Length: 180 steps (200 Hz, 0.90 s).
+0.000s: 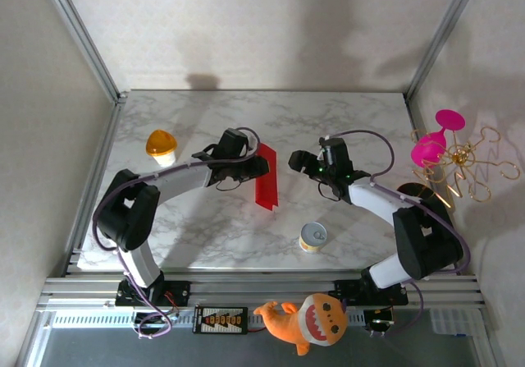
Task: Fold a paper plane with a square sheet of paper (pick it up from the middle)
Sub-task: First fold the square sheet of paper in half at the center of the table.
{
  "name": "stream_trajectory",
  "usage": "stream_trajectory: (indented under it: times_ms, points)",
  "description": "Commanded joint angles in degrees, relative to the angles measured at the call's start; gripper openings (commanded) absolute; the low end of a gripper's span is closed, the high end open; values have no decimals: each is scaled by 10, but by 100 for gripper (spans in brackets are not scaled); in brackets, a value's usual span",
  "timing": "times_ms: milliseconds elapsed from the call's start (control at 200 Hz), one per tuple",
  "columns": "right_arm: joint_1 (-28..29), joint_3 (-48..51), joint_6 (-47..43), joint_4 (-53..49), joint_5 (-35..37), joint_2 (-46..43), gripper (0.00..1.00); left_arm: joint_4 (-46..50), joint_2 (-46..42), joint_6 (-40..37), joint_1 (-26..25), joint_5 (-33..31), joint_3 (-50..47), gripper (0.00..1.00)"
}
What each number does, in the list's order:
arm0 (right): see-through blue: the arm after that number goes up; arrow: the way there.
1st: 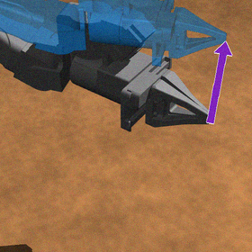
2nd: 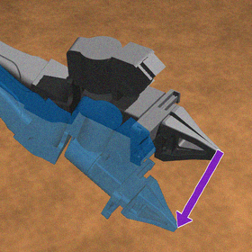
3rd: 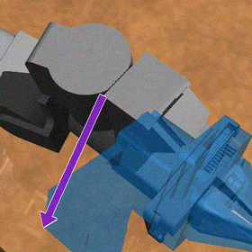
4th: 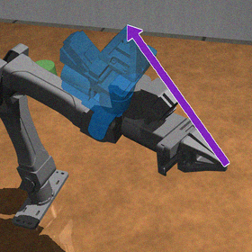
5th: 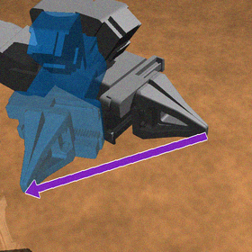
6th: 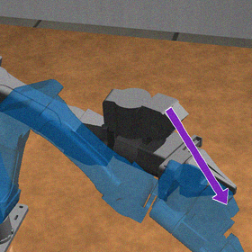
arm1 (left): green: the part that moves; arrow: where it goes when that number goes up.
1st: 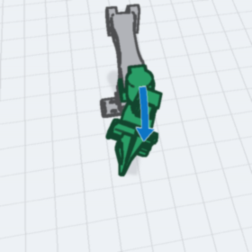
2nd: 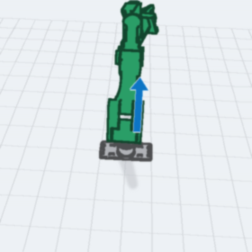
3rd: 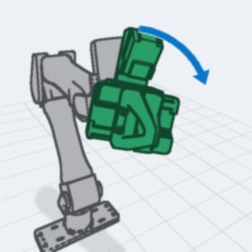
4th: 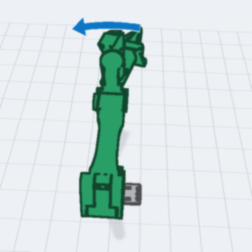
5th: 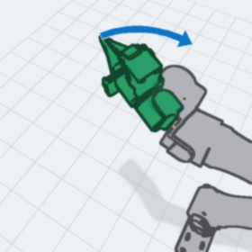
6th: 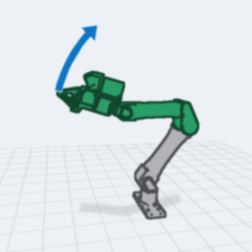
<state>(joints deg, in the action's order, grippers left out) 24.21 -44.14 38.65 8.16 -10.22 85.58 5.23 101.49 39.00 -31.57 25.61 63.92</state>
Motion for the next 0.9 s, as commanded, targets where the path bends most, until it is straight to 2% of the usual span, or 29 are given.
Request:
stream_trajectory:
  times_ms: [0,150,255,381,496,636,896]
  points:
    - [-3,-8,-12,18,-87,30,76,-3,19,-34,14,8,-12,32]
    - [2,-24,-10,15,-130,67,65,1,30,-55,31,1,-25,30]
    - [15,-44,-11,7,-143,94,53,9,39,-68,34,-10,-27,28]
    - [37,-73,-6,-15,-125,126,33,20,45,-76,35,-33,-28,27]
    - [62,-97,0,-29,-93,150,22,20,52,-80,35,-34,-29,26]
    - [80,-130,5,-37,-103,185,14,27,59,-88,35,-42,-27,26]
    - [97,-180,5,-50,-141,247,6,36,71,-95,35,-47,-23,24]
